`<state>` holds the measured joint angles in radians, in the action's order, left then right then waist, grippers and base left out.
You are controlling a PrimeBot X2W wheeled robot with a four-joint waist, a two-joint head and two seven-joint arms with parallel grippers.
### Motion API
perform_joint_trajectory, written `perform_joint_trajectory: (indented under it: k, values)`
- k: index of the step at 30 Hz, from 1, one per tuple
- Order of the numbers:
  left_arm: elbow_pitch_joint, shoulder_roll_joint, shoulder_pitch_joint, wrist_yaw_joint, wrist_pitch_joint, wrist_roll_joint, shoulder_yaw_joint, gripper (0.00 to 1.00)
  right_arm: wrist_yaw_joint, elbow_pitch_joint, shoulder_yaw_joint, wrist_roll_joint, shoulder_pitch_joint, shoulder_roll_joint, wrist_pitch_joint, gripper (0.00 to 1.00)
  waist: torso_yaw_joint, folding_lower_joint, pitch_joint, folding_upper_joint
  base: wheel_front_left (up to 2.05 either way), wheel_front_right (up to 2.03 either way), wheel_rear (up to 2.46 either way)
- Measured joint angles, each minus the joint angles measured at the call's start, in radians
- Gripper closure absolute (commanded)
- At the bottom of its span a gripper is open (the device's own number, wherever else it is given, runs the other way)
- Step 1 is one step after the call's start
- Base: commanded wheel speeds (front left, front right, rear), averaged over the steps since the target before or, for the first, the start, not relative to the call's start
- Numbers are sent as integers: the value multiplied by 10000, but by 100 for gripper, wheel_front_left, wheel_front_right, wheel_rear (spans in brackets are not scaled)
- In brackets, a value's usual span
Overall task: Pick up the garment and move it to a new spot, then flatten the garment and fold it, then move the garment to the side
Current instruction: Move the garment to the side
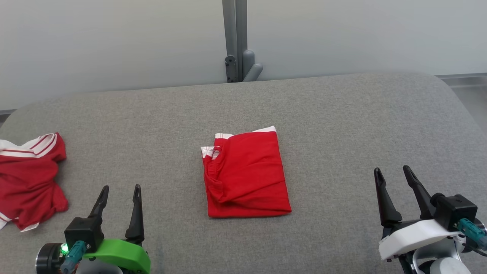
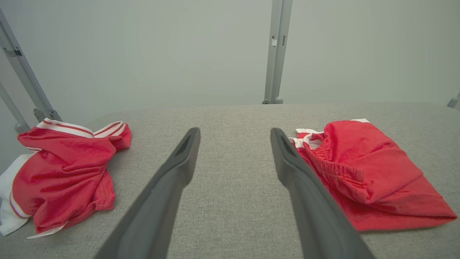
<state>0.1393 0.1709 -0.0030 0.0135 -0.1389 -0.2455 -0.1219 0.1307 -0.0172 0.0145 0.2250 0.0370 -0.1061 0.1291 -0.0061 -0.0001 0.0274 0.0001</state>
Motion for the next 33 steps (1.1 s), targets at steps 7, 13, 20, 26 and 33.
perform_joint_trajectory:
  k: [7, 13, 20, 26, 33]
  values:
    - [-65, 12, -66, 48, -33, -17, -48, 0, 0, -44, -104, 19, -3, 6, -2, 0, 116, 0, -46, 0, 0, 0, 0]
    - [-196, -8, -619, 38, -186, -19, -159, 0, 0, -571, 44, 199, -507, -460, -44, 0, 516, 0, -264, 0, 0, 0, 0]
    - [-123, -259, -1562, -50, -527, -25, -376, 0, 0, -2084, 974, 700, -1805, -874, -61, 0, 1274, 0, -832, 0, 0, 0, 0]
    - [84, -422, -2116, -130, -842, -59, -481, 0, 0, -3668, 2178, 1419, -2870, -1093, 142, 0, 2011, 1, -1348, 0, 0, 0, 0]
    - [305, -535, -2331, -146, -1024, -81, -571, 0, 0, -5275, 3191, 2527, -3735, -1202, -10, 0, 2717, 1, -1835, 0, 0, 0, 0]
